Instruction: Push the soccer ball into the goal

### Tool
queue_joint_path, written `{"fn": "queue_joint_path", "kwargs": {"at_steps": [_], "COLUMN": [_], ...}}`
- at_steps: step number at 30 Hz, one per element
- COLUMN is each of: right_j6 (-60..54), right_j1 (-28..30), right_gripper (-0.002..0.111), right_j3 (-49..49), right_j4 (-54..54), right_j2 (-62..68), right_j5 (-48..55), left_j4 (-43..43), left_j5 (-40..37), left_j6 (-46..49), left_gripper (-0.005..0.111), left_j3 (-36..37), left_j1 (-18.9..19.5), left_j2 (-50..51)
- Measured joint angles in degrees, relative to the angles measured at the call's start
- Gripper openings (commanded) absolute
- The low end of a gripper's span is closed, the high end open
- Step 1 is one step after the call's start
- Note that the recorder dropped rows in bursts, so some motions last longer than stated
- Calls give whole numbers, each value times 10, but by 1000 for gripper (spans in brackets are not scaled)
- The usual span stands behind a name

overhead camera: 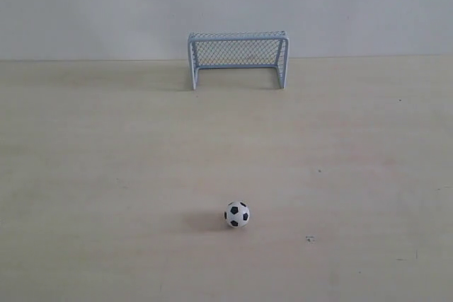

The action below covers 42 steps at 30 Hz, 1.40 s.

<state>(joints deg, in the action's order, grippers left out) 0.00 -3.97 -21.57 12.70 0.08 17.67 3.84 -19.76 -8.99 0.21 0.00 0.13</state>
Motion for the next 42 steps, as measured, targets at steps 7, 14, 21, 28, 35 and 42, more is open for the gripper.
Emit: {"fn": "queue_joint_path", "kwargs": {"at_steps": [7, 14, 21, 28, 35, 42], "right_j6": [13, -82, -200, -331, -442, -474], "right_j1": [0, 0, 0, 0, -48, -177], "right_gripper": [0, 0, 0, 0, 0, 0], "right_j3": [0, -70, -201, -256, -263, -263], "right_j4": [30, 34, 72, 163, 220, 195], "right_j2": [0, 36, 206, 351, 458, 575], "right_j5": [-66, -26, 123, 241, 302, 305], "left_j4": [0, 0, 0, 0, 0, 0], "left_j5": [0, 0, 0, 0, 0, 0], "left_j6": [0, 0, 0, 0, 0, 0], "left_gripper": [6, 6, 6, 6, 6, 6], "left_j3": [0, 0, 0, 0, 0, 0], "left_j1": [0, 0, 0, 0, 0, 0], "left_j2": [0, 0, 0, 0, 0, 0]}}
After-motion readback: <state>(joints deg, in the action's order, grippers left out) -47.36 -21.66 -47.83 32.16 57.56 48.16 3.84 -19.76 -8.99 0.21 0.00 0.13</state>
